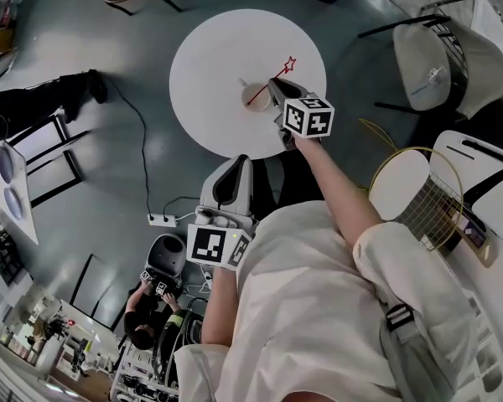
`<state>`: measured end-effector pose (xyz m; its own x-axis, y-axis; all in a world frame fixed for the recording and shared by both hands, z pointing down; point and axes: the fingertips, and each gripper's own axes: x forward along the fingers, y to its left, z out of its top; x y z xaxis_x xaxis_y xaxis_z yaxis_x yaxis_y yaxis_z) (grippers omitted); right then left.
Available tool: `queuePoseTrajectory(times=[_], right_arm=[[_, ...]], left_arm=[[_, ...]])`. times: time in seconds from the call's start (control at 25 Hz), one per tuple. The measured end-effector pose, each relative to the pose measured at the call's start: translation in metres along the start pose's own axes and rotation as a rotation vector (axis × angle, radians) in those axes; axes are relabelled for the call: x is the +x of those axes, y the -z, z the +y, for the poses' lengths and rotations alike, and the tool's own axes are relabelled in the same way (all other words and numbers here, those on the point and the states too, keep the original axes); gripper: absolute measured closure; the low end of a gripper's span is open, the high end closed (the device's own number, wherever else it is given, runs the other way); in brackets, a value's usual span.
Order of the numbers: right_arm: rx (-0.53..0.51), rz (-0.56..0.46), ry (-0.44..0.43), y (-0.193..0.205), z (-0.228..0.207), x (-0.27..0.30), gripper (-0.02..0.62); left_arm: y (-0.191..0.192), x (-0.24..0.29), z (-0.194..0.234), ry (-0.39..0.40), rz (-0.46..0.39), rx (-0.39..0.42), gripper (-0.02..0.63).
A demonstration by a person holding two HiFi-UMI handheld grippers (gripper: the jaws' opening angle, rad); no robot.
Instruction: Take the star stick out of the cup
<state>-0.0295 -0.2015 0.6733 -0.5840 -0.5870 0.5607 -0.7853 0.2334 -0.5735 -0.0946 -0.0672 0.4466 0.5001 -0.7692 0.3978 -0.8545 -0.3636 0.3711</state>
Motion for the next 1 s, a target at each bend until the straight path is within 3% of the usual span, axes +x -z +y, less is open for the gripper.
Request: queuePoseTrajectory(times=[1.0], right_arm=[[-0.045, -0.052, -0.034, -0.014, 0.023, -0.009, 0.571]], left_arm=[[-0.005, -0.006, -0.001, -0.002, -0.023, 0.014, 0.597]])
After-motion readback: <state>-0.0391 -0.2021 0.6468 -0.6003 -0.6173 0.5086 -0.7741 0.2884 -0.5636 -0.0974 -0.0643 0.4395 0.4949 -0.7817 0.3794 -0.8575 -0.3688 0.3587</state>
